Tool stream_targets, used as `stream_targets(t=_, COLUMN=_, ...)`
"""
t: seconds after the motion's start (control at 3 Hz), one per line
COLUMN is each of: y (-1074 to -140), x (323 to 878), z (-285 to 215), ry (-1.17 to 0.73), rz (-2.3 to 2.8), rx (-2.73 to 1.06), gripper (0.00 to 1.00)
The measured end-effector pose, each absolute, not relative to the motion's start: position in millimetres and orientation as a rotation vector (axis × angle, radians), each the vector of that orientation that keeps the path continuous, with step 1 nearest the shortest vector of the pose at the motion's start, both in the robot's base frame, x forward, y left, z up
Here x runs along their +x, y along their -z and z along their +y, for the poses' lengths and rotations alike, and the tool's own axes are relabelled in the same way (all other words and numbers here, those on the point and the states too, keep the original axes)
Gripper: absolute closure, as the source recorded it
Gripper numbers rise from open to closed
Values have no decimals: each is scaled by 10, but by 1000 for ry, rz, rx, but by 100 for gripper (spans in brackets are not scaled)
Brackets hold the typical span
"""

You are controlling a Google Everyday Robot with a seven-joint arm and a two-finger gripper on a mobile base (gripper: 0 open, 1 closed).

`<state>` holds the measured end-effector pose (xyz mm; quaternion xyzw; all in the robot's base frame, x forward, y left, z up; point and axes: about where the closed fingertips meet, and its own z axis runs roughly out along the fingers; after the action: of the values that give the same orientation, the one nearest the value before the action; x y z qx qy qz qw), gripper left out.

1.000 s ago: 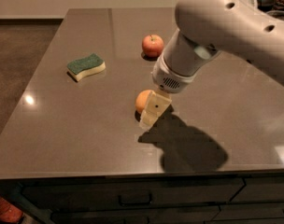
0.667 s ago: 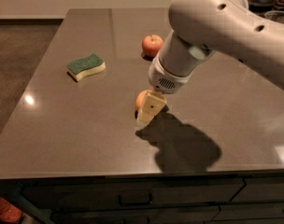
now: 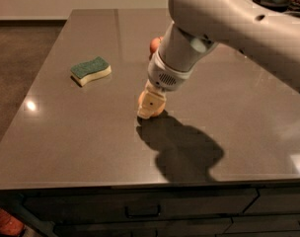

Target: Move orange near sponge

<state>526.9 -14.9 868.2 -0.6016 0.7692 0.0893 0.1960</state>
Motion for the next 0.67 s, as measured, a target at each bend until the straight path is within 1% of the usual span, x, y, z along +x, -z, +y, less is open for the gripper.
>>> stream_targets(t=0.33, y=-8820, x=5451, z=35, ry=-258, rz=2120, rx=-1684, gripper=95)
stream_targets(t=0.67, y=-8868, x=5700, z=271, ry=-301, rz=2083, rx=-1657, gripper=100)
